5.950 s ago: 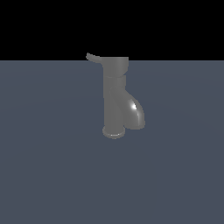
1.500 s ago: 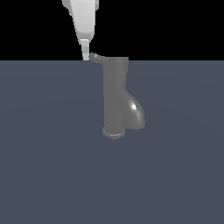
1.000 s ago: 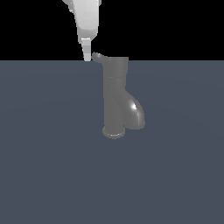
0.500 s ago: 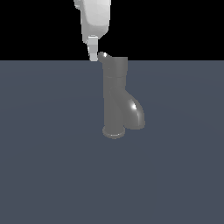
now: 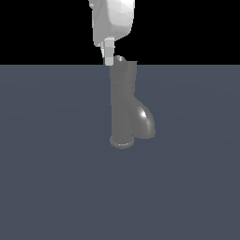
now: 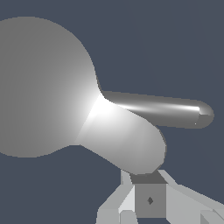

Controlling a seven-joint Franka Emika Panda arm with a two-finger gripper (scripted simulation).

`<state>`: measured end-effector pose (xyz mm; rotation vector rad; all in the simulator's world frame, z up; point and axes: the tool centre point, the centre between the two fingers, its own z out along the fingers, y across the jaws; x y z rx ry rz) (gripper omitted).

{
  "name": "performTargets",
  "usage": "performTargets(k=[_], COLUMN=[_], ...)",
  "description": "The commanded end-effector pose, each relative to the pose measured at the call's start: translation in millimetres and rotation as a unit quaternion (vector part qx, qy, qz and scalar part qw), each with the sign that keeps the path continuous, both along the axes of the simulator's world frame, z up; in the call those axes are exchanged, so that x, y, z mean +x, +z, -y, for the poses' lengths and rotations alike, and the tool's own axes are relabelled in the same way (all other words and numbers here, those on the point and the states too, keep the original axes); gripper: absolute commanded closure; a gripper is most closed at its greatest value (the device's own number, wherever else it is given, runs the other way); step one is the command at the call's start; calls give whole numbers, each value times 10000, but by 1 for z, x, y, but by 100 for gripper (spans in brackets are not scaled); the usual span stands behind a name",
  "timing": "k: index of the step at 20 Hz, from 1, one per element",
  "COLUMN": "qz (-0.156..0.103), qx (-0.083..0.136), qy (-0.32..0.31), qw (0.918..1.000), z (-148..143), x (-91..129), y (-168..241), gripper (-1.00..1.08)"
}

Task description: Turn on the faucet by rotating a designated handle.

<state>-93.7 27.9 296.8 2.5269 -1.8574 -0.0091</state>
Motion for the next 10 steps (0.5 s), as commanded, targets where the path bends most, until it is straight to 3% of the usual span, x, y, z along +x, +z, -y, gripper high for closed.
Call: performTargets(k=[1, 5, 6, 10], qz=[40, 40, -11, 0], qx=[5, 3, -1, -1], qy=[-338, -378, -35, -108], qw=[9994, 9993, 10000, 9999], z=[49, 70, 29, 48], x=[3, 2, 0, 11], y=[0, 0, 0, 0], gripper=[108, 108, 108, 108])
